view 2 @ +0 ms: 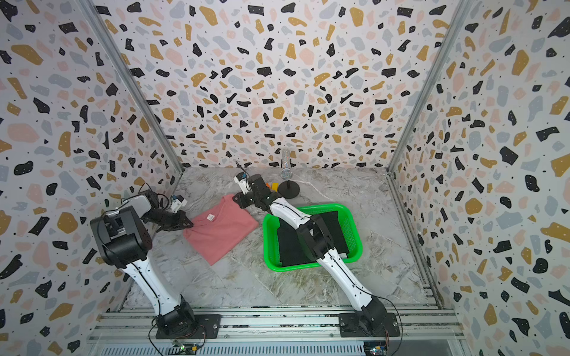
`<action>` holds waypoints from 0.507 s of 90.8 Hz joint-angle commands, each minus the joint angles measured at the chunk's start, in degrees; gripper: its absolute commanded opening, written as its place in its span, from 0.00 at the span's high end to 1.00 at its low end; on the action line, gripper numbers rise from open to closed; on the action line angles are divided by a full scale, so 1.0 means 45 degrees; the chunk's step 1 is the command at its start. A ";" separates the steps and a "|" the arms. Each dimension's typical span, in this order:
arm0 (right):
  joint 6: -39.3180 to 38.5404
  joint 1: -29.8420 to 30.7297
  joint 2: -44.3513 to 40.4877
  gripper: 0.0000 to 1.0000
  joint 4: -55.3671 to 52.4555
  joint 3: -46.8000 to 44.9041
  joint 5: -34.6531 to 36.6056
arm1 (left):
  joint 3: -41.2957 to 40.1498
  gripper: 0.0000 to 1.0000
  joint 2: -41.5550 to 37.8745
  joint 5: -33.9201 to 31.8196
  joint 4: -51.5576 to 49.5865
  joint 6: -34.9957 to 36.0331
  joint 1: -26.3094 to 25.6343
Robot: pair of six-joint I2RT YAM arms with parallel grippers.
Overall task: Put the folded t-shirts into the basket
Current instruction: Adjust the T-shirt at the center of the board.
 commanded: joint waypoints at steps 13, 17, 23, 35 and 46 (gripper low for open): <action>-0.0742 -0.0106 -0.0400 0.42 -0.1212 0.0345 0.1623 | 0.0461 0.43 0.0354 0.0187 0.0343 -0.0463 -0.0085; -0.0757 -0.0122 -0.0683 0.39 -0.1981 0.0332 0.2064 | 0.0453 0.40 0.0365 0.0058 0.0412 -0.0509 -0.0096; -0.0938 -0.0113 -0.1288 0.37 -0.3042 0.0164 0.2078 | 0.0529 0.40 0.0469 -0.0039 0.0359 -0.0509 -0.0164; -0.1162 0.0037 -0.3078 0.40 -0.4480 -0.1084 0.1127 | 0.0554 0.41 0.0576 -0.0243 0.0413 -0.0608 -0.0238; -0.2201 0.0536 -0.4880 0.45 -0.4782 -0.3404 0.0779 | 0.0551 0.42 0.0569 -0.0386 0.0494 -0.0623 -0.0231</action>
